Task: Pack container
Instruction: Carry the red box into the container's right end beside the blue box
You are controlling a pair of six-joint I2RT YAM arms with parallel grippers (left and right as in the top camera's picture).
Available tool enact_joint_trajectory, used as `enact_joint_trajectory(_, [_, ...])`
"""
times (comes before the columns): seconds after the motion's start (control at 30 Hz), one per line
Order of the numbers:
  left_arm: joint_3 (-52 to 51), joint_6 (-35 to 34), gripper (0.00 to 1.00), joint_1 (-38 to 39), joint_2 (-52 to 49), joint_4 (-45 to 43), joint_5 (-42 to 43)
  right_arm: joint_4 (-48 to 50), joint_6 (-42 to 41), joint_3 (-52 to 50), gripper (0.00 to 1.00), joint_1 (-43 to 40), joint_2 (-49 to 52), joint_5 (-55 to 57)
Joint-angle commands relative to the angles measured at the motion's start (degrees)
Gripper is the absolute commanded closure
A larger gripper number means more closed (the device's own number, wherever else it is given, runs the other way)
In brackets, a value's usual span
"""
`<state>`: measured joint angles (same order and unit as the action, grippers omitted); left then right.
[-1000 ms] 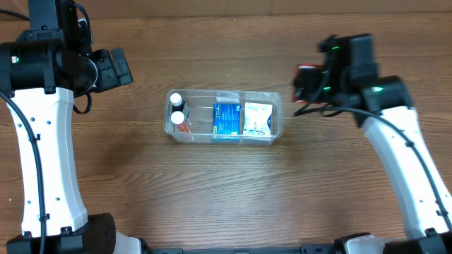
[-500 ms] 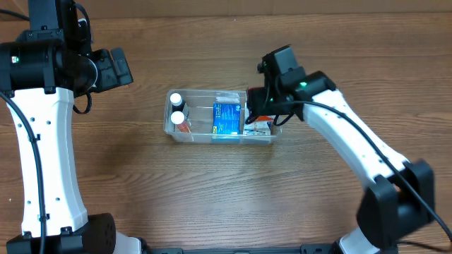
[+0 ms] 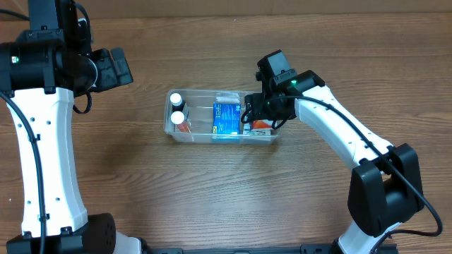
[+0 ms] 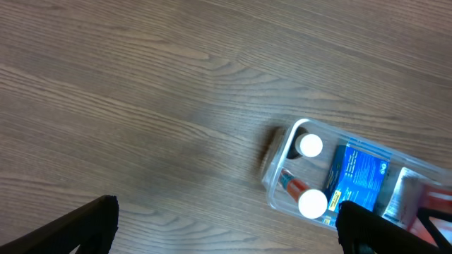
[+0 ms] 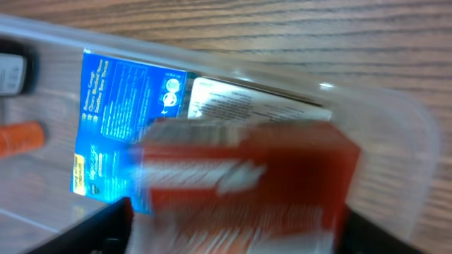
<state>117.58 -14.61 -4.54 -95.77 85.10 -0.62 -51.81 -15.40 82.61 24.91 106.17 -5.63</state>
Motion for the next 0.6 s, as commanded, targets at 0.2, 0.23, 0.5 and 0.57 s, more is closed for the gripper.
enact_joint_trajectory(0.2, [-0.17,0.48,0.00,0.04,0.79,-0.20,0.61,0.74,0.37,2.82,0.07,0.22,-2.71,0.63])
enact_joint_trajectory(0.23, [-0.17,0.48,0.00,0.04,0.79,-0.20,0.61,0.48,0.37,3.50,0.07,0.22,-3.63,0.70])
enact_joint_trajectory(0.5, [-0.17,0.48,0.00,0.04,0.79,-0.24,0.61,-3.06,0.28,6.03,0.11,0.22,-14.95,8.20])
enact_joint_trajectory(0.57, [-0.17,0.48,0.00,0.04,0.79,-0.28,0.61,-6.49,0.07,6.01,0.19,0.22,-16.87,8.35])
